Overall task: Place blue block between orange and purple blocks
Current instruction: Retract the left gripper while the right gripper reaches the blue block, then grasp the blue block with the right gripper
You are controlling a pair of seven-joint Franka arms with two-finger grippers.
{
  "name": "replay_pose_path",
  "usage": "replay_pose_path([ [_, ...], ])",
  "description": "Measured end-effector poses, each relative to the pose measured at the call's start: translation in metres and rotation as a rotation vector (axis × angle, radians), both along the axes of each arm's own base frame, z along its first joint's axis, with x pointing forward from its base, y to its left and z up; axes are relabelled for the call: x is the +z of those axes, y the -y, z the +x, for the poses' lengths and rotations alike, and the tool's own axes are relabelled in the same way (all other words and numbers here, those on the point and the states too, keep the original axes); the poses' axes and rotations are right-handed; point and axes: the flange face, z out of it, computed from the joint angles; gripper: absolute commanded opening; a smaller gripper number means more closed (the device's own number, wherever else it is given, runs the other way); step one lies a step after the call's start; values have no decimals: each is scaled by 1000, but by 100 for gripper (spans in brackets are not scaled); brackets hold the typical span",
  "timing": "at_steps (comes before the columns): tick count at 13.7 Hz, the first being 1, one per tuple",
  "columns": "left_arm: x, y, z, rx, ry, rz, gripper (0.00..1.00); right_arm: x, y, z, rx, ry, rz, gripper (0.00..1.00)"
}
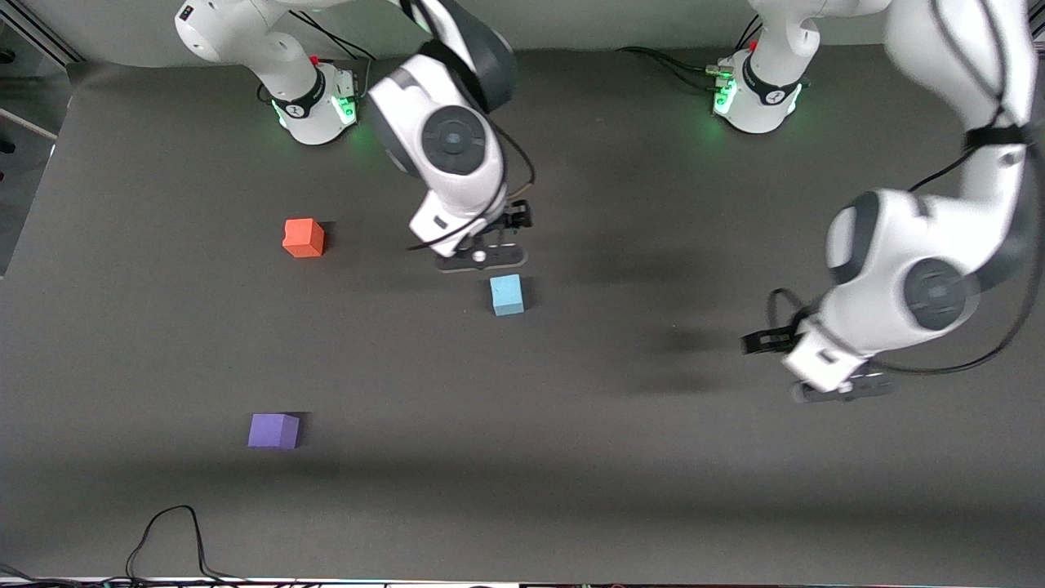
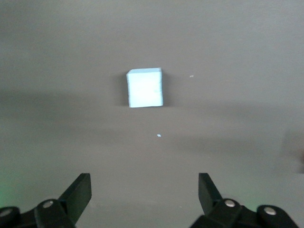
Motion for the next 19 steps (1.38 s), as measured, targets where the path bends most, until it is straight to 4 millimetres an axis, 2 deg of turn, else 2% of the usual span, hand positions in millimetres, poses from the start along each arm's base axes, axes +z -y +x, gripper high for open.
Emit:
replay_pose_path([
  [2, 33, -54, -19, -43, -26, 13, 100, -11, 8, 11, 32, -16, 6, 100],
  [4, 70, -79, -35, -59, -22, 15, 100, -18, 18, 19, 90, -28, 19, 100],
  [6, 103, -81, -49, -75, -3, 20, 100, -36, 19, 20, 141, -36, 53, 100],
  [9, 137, -72, -65, -101, 32, 28, 100, -80, 15, 13, 232, -108, 111, 100],
  [12, 150, -68, -72, -132, 45, 29, 100, -117, 14, 13, 324, -137, 118, 100],
  [16, 168, -68, -81, -150, 67, 33, 100, -130, 12, 18, 348, -130, 175, 100],
  [19, 175, -67, -84, -157, 76, 32, 100, -145, 11, 24, 337, -102, 179, 100],
])
